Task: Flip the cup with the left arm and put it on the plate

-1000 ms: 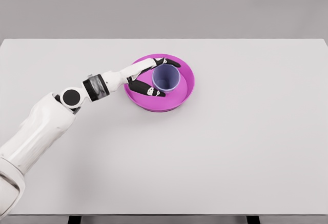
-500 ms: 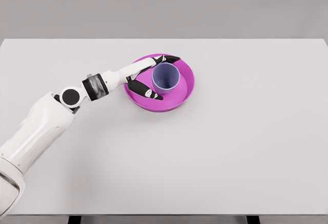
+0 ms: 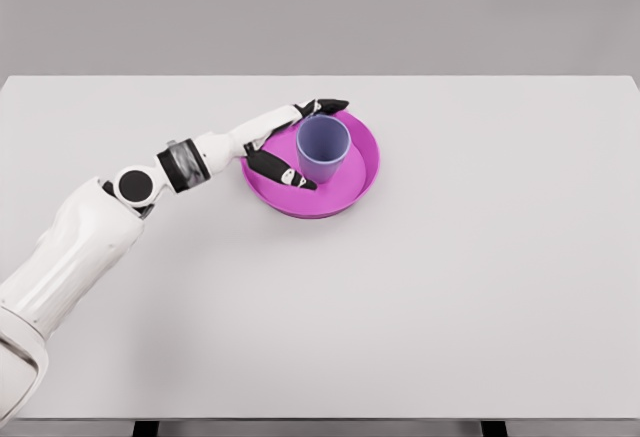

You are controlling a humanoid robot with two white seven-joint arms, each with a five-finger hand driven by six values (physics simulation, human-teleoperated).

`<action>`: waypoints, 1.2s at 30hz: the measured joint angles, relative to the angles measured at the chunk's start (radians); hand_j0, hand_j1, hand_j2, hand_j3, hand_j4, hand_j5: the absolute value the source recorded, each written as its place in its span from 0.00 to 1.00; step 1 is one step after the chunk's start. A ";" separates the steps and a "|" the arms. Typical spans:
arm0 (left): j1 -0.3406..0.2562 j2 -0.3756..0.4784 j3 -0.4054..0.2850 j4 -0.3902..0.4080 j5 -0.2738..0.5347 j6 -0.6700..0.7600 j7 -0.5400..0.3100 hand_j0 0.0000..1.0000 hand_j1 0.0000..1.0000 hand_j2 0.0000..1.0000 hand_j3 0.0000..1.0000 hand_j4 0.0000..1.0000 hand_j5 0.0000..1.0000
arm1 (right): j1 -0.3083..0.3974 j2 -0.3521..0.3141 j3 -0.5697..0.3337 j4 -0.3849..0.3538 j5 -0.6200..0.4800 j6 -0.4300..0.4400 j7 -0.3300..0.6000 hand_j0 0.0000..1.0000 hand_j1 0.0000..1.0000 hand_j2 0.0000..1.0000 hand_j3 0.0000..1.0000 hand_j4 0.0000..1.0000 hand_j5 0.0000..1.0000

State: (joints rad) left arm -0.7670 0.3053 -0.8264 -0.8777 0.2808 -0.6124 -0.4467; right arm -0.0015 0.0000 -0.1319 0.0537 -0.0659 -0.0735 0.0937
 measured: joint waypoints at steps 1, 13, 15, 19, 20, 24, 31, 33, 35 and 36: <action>0.000 0.000 0.006 -0.001 -0.001 0.000 0.000 1.00 1.00 1.00 1.00 1.00 1.00 | 0.000 0.000 0.000 0.000 0.000 0.000 0.000 1.00 1.00 1.00 1.00 1.00 1.00; 0.002 -0.002 0.040 -0.006 -0.003 0.000 0.000 1.00 1.00 1.00 1.00 1.00 1.00 | 0.000 0.000 0.000 0.000 0.000 0.000 0.000 1.00 1.00 1.00 1.00 1.00 1.00; 0.002 -0.002 0.041 -0.007 -0.003 0.000 0.000 1.00 1.00 1.00 1.00 1.00 1.00 | 0.000 0.000 0.000 0.000 0.000 0.000 0.000 1.00 1.00 1.00 1.00 1.00 1.00; 0.002 -0.001 0.041 -0.019 -0.004 0.000 0.000 1.00 1.00 1.00 1.00 1.00 1.00 | 0.000 0.000 0.000 0.000 0.000 0.000 0.000 1.00 1.00 1.00 1.00 1.00 1.00; 0.002 -0.001 0.041 -0.021 -0.004 0.000 0.000 1.00 1.00 1.00 1.00 1.00 1.00 | 0.000 0.000 0.000 0.000 0.000 0.000 0.000 1.00 1.00 1.00 1.00 1.00 1.00; 0.002 0.002 0.044 -0.028 -0.004 0.000 0.000 1.00 1.00 1.00 1.00 1.00 1.00 | 0.000 0.000 0.000 0.000 0.000 0.000 0.000 1.00 1.00 1.00 1.00 1.00 1.00; 0.002 0.004 0.051 -0.042 -0.001 0.000 0.000 1.00 1.00 1.00 1.00 1.00 1.00 | 0.000 0.000 0.000 0.000 0.000 0.000 0.000 1.00 1.00 1.00 1.00 1.00 1.00; 0.003 0.005 0.052 -0.043 -0.001 0.000 0.000 1.00 1.00 1.00 1.00 1.00 1.00 | 0.000 0.000 0.000 0.000 0.000 0.000 0.000 1.00 1.00 1.00 1.00 1.00 1.00; 0.003 0.006 0.052 -0.043 -0.002 0.000 0.000 1.00 1.00 1.00 1.00 1.00 1.00 | 0.000 0.000 0.000 0.000 0.000 0.000 0.000 1.00 1.00 1.00 1.00 1.00 1.00; 0.003 0.008 0.052 -0.043 -0.001 0.000 0.000 1.00 1.00 1.00 1.00 1.00 1.00 | 0.000 0.000 0.000 0.000 0.000 0.000 0.000 1.00 1.00 1.00 1.00 1.00 1.00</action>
State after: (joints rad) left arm -0.7639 0.3132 -0.7746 -0.9208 0.2794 -0.6123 -0.4467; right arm -0.0015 0.0000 -0.1319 0.0537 -0.0659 -0.0734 0.0939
